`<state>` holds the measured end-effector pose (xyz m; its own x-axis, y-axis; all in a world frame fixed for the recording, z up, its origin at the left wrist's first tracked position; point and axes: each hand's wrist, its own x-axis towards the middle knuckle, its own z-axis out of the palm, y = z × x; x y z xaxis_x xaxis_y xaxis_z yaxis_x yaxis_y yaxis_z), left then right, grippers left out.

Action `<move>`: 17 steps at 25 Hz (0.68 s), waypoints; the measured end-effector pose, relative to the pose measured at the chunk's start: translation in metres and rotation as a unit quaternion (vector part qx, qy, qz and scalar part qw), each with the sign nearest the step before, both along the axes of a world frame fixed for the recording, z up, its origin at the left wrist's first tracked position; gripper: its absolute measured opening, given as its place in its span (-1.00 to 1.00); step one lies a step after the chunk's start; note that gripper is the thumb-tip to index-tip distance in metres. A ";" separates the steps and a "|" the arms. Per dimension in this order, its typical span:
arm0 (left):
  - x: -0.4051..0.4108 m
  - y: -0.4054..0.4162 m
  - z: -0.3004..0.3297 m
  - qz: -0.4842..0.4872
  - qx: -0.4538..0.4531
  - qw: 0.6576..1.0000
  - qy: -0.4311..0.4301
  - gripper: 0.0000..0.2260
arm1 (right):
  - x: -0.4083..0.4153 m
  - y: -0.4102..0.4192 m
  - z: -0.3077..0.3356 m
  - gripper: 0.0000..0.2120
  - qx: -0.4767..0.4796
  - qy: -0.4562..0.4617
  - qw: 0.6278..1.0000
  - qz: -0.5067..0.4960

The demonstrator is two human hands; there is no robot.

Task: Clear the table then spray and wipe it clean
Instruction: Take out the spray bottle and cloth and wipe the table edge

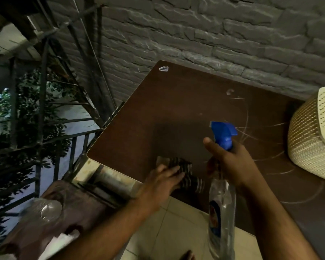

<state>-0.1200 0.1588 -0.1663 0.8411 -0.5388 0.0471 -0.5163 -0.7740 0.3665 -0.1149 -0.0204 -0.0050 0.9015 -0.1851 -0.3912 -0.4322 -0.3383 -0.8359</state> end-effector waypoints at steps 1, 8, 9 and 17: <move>0.000 0.000 -0.003 -0.015 -0.003 1.000 0.002 -0.65 | -0.002 -0.001 -0.001 -0.66 -0.002 0.001 1.000 0.001; 0.029 0.010 0.006 0.094 -0.013 0.995 0.002 -0.63 | -0.022 -0.014 -0.001 -0.67 0.003 0.003 1.000 -0.025; 0.006 0.002 0.002 -0.025 0.002 0.999 0.028 -0.60 | -0.025 -0.015 0.000 -0.67 0.005 0.004 1.000 -0.029; 0.058 0.004 -0.005 0.167 -0.013 0.986 -0.012 -0.64 | -0.034 -0.030 -0.002 -0.66 0.013 0.000 0.999 -0.046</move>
